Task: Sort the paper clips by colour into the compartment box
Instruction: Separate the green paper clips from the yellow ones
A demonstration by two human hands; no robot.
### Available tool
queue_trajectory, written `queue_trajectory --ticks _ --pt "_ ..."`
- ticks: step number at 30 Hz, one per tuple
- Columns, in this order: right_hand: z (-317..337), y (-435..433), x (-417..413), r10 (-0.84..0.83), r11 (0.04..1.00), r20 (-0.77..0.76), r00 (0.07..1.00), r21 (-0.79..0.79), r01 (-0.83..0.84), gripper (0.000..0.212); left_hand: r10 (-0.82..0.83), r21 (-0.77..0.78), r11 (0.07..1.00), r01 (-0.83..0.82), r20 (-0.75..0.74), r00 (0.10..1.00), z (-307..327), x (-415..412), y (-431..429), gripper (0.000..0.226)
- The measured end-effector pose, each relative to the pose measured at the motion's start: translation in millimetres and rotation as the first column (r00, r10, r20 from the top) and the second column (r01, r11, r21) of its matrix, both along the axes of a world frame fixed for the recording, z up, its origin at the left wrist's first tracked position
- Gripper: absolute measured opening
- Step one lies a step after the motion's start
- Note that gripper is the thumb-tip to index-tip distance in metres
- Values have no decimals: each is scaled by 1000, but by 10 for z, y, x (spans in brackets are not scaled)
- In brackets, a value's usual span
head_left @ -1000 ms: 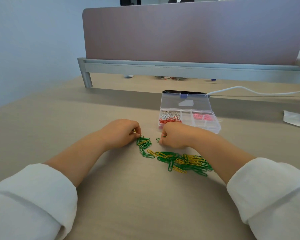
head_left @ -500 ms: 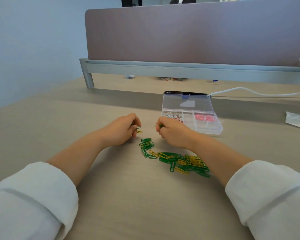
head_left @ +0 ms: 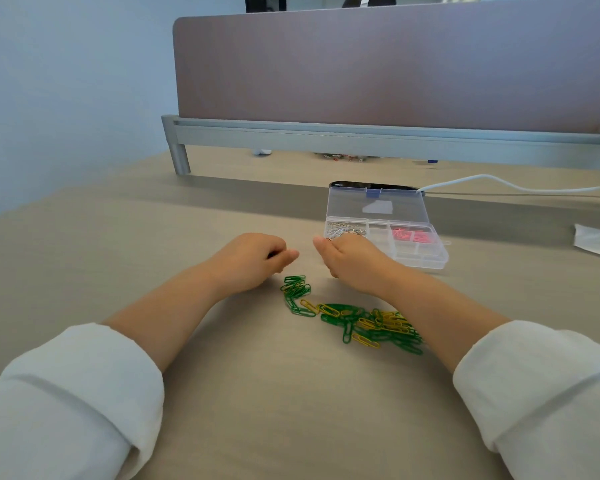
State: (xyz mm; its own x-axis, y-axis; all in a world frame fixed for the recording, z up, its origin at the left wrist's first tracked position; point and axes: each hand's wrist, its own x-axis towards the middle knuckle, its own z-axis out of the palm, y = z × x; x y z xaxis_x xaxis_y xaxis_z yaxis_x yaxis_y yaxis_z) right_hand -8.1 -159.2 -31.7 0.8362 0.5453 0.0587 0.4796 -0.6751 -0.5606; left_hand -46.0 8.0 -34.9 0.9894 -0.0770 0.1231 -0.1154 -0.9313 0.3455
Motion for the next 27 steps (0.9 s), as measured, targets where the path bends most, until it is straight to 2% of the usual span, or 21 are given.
queue_trajectory --ticks 2,5,7,9,12,14,17,27 --pt "-23 -4 22 5 1000 -2 1000 -4 -5 48 -26 9 1000 26 -24 999 4 -17 5 13" --pt "-59 -24 55 7 999 -28 1000 36 -6 28 -66 52 996 69 -66 996 6 -32 -1 15" --pt "-69 -39 48 34 997 -36 999 73 -31 25 -66 70 995 71 -72 995 25 -34 -14 13" --pt "-61 -46 16 95 990 -18 995 104 -93 24 -62 89 993 71 -95 993 30 -20 -18 12" --pt "-16 -37 -55 219 966 31 975 131 -222 6 -54 95 993 67 -138 989 19 -10 -20 8" --pt "0 -35 -87 283 956 52 958 63 -286 8 -47 100 993 62 -146 988 5 -10 -17 12" --pt "-2 -39 -101 292 956 79 953 -55 -288 10 -30 113 993 46 -136 990 -4 -5 0 16" --pt "-17 -84 4 210 974 122 970 -111 -197 13 38 130 991 -20 -133 990 25 -24 27 13"
